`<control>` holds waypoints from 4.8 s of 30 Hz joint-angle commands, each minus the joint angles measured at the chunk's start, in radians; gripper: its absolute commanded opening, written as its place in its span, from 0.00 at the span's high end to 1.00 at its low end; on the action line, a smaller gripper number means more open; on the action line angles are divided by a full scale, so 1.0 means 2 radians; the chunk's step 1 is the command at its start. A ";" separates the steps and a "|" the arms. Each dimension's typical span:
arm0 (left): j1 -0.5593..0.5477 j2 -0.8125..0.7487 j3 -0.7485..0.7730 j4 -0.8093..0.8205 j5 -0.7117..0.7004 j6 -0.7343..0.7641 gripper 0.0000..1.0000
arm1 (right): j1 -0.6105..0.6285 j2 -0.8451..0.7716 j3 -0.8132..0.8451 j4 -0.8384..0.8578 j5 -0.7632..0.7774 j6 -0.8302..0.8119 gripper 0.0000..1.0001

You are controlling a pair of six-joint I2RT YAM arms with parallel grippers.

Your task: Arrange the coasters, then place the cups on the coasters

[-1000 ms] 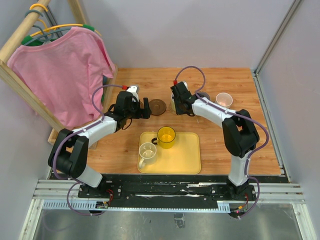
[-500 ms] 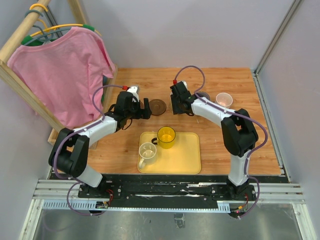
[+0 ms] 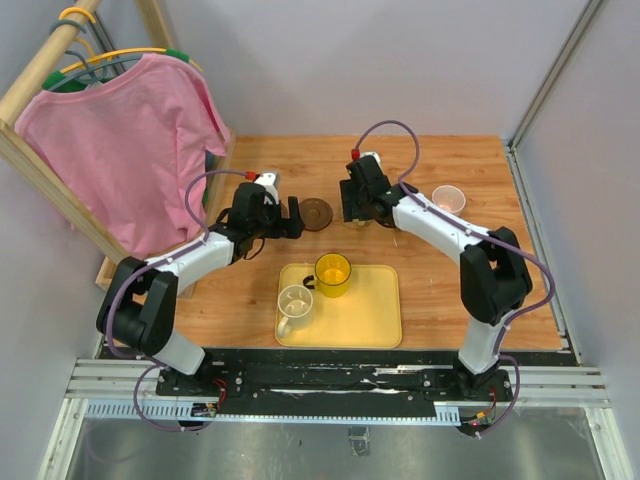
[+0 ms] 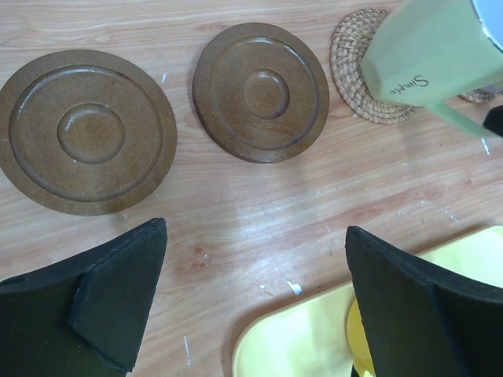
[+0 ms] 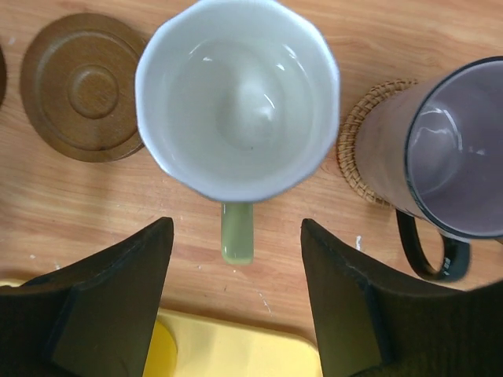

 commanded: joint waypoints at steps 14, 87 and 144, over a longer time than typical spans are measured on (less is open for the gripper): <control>-0.080 -0.137 -0.060 -0.062 0.099 0.075 0.00 | 0.009 -0.208 -0.102 -0.004 0.029 0.004 0.23; -0.167 -0.037 -0.022 -0.093 0.055 0.145 1.00 | 0.009 -0.301 -0.224 0.031 -0.025 0.035 0.08; -0.125 0.111 0.168 -0.074 -0.281 -0.098 1.00 | 0.009 -0.373 -0.449 0.080 -0.016 0.063 0.63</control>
